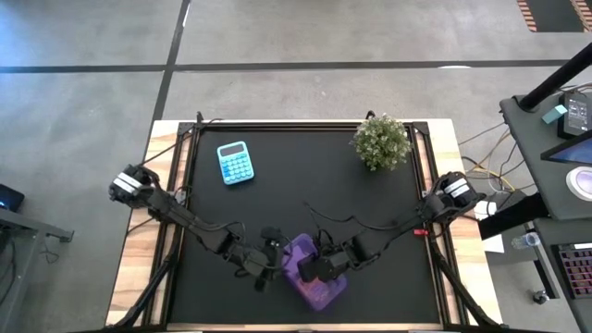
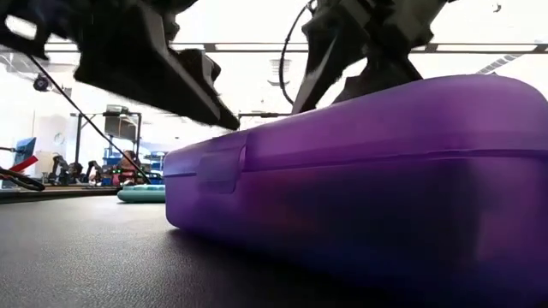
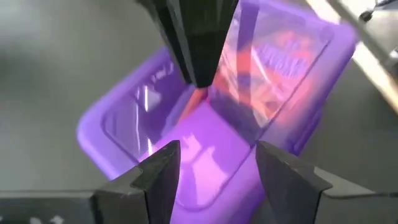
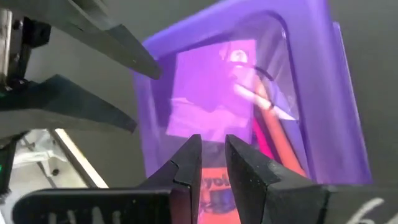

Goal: Pack school essentials
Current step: Close the supply box, then return to Home Position

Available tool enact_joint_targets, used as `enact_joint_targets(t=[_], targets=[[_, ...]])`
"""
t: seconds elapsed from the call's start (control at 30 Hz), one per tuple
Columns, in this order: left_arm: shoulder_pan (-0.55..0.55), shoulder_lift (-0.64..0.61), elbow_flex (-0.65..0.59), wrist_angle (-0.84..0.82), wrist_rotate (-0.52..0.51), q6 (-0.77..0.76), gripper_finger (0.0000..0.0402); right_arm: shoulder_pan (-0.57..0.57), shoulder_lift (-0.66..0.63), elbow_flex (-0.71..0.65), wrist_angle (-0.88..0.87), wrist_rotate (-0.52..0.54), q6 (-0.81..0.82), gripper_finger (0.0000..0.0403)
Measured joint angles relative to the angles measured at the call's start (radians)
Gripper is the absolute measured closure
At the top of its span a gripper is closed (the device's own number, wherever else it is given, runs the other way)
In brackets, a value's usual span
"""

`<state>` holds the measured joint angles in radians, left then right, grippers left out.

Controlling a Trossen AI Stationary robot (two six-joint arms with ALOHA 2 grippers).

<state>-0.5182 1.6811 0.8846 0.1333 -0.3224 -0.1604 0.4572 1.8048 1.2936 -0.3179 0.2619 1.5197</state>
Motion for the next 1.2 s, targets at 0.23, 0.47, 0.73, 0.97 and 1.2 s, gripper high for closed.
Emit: enact_joint_targets(t=[0.23, 0.47, 0.73, 0.97, 1.2], targets=[[0.004, -0.143, -0.003, -0.003, 0.001, 0.011, 0.0208, 0.006, -0.068, 0.086, -0.176, 0.0, -0.201, 0.0339], [0.017, -0.348, -0.009, -0.167, -0.001, 0.011, 0.0208, 0.04, -0.194, 0.076, -0.241, 0.029, -0.396, 0.0339], [0.017, -0.604, -0.031, -0.451, -0.032, 0.01, 0.0208, 0.137, -0.347, 0.011, -0.401, 0.19, -0.438, 0.0339], [0.022, -0.838, -0.067, -0.544, -0.085, -0.044, 0.0208, 0.185, -0.518, -0.137, -0.369, 0.24, -0.519, 0.0339], [0.021, -1.095, -0.205, -0.539, -0.181, -0.163, 0.0208, 0.191, -0.724, -0.415, -0.047, 0.227, -0.695, 0.0339]])
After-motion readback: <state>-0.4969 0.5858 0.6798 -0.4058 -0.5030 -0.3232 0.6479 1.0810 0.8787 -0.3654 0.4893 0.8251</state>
